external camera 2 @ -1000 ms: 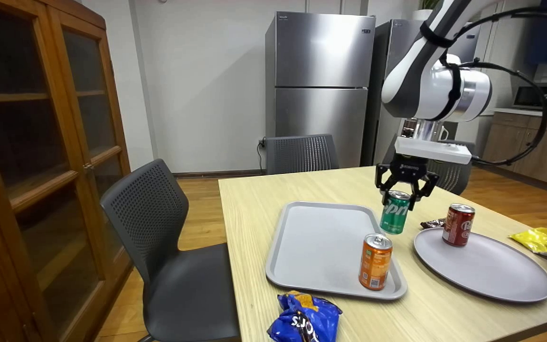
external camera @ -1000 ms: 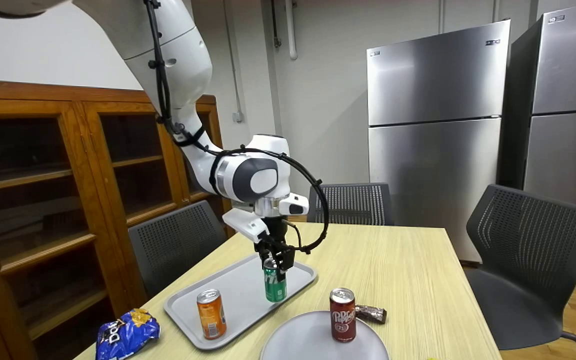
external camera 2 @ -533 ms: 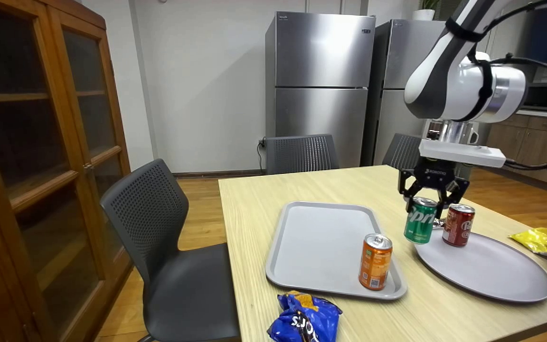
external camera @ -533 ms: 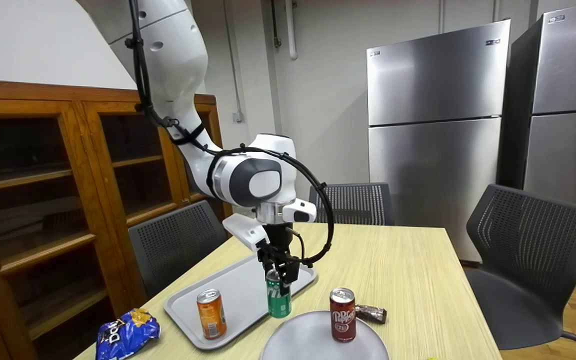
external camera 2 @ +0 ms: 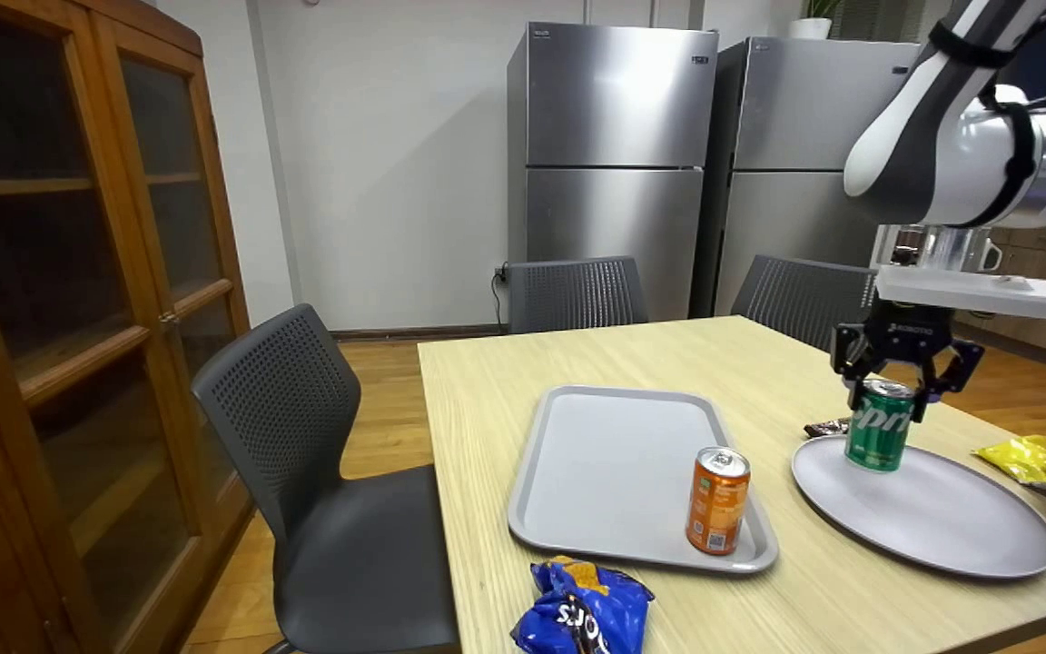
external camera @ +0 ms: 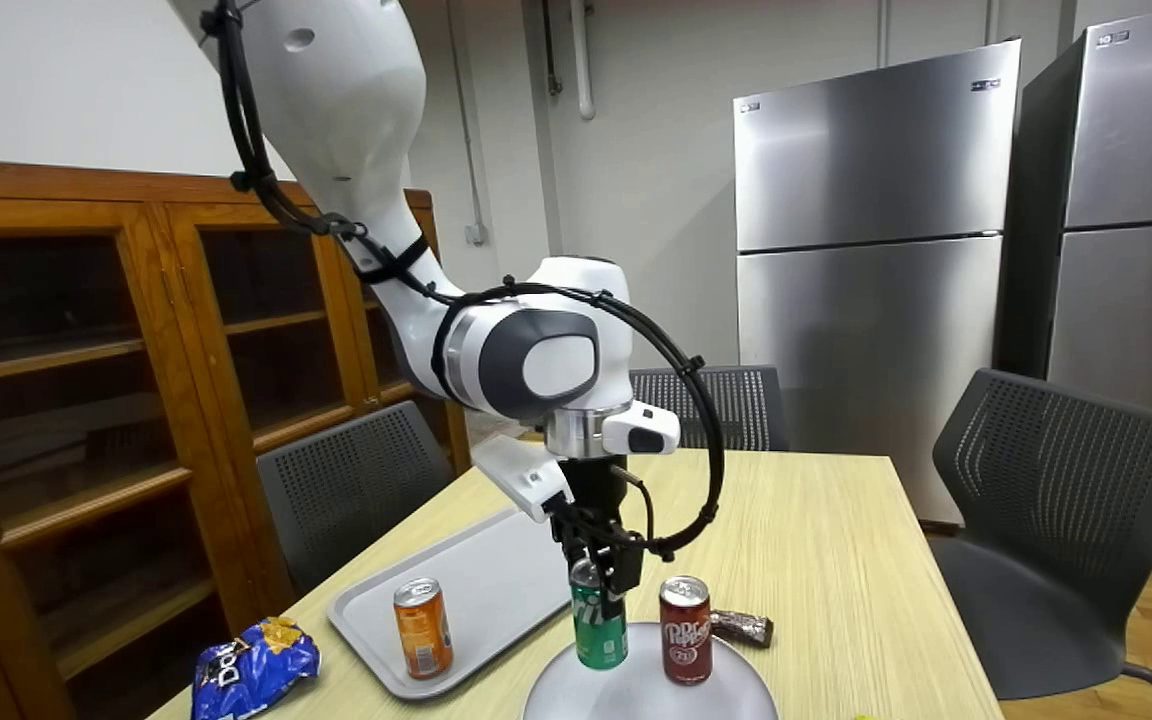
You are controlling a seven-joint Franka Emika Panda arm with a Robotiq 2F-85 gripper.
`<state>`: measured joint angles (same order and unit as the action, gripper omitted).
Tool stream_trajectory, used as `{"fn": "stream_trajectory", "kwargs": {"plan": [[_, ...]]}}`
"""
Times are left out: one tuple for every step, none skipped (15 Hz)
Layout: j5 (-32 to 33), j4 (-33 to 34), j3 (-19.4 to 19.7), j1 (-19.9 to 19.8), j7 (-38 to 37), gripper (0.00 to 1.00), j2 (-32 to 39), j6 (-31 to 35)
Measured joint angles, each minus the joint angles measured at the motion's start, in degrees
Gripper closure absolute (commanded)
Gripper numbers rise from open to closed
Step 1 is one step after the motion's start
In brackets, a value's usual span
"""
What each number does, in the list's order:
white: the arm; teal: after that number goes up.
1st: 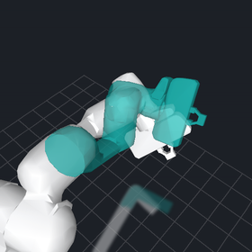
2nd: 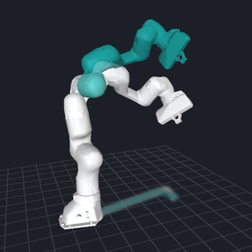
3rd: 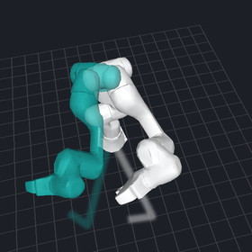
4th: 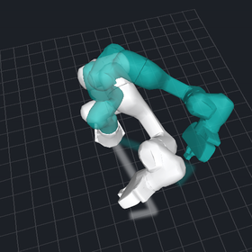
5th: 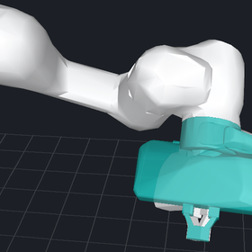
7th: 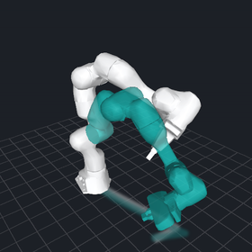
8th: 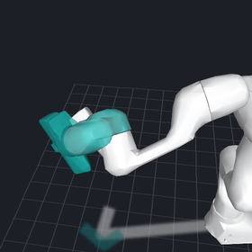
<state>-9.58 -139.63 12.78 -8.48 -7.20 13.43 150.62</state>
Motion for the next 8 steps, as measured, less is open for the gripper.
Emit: {"fn": "stream_trajectory", "kwargs": {"plan": [[0.2, -0.4, 0.6, -0.4, 0.0, 0.61, 0.0, 0.3], [0.3, -0.8, 1.1, -0.9, 0.0, 0.61, 0.0, 0.8], [0.3, -1.1, 1.4, -1.4, 0.0, 0.61, 0.0, 1.4], [0.3, -1.5, 1.7, -2.0, 0.1, 0.61, 0.0, 1.9], [0.3, -1.7, 2.0, -2.5, 0.1, 0.61, 0.0, 2.3], [0.3, -1.9, 2.2, -2.9, 0.1, 0.61, 0.0, 2.7], [0.3, -2.1, 2.4, -3.3, 0.1, 0.61, 0.0, 2.9], [0.3, -2.3, 2.6, -3.6, 0.1, 0.61, 0.0, 3.2]]}}
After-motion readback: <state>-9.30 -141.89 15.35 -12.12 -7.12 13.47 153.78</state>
